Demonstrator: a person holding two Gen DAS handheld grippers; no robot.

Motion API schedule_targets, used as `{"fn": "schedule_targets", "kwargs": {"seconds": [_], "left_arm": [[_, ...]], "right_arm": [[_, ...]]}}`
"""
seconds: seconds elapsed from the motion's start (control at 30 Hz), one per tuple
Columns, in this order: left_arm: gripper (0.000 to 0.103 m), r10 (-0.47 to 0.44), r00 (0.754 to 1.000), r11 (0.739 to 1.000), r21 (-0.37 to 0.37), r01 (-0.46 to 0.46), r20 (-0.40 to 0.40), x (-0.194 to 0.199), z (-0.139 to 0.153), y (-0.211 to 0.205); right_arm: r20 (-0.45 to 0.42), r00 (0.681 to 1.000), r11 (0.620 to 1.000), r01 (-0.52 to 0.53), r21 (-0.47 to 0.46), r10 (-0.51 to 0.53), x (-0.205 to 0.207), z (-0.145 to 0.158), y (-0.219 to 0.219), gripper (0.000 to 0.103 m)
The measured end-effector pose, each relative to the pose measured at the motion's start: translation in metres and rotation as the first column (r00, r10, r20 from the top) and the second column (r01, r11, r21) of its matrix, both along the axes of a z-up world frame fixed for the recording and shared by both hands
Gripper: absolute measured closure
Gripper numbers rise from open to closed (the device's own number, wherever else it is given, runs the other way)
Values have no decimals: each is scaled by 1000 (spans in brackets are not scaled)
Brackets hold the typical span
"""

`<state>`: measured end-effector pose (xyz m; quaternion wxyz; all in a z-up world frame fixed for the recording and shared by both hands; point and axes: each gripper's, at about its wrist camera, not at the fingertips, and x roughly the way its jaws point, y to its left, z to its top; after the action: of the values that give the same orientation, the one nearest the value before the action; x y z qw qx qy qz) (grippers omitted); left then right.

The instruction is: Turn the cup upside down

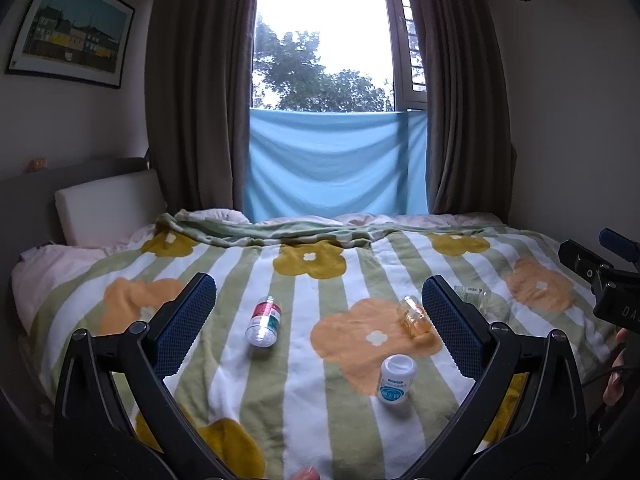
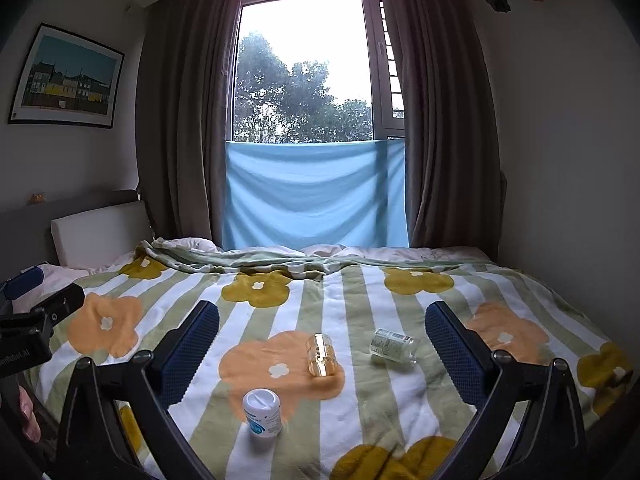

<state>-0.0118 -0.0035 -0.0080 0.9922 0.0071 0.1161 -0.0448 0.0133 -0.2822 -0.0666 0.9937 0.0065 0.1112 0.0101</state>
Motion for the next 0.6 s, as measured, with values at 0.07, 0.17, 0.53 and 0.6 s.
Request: {"fn": "schedule_targets", "kwargs": {"seconds": [0.07,0.17,0.53,0.6], "left_arm": [[0,0,1000,1000,0,0,0,0,0,-1],[0,-7,1000,1000,-1,6,-6,0,-1,-1],[0,-4,1000,1000,2,4,-5,3,0,-1],[0,-3,1000,1000,4,3,-5,3,0,-1]], "right_arm": [[-4,1000,1000,5,1,-5,0,1,0,0],[-3,1000,1000,15,3,-15,-3,3,0,0],[-4,1000,1000,14,6,-14,-7,6,-1,0],[-3,1000,1000,14,7,-14,-5,5,-1,0]]}}
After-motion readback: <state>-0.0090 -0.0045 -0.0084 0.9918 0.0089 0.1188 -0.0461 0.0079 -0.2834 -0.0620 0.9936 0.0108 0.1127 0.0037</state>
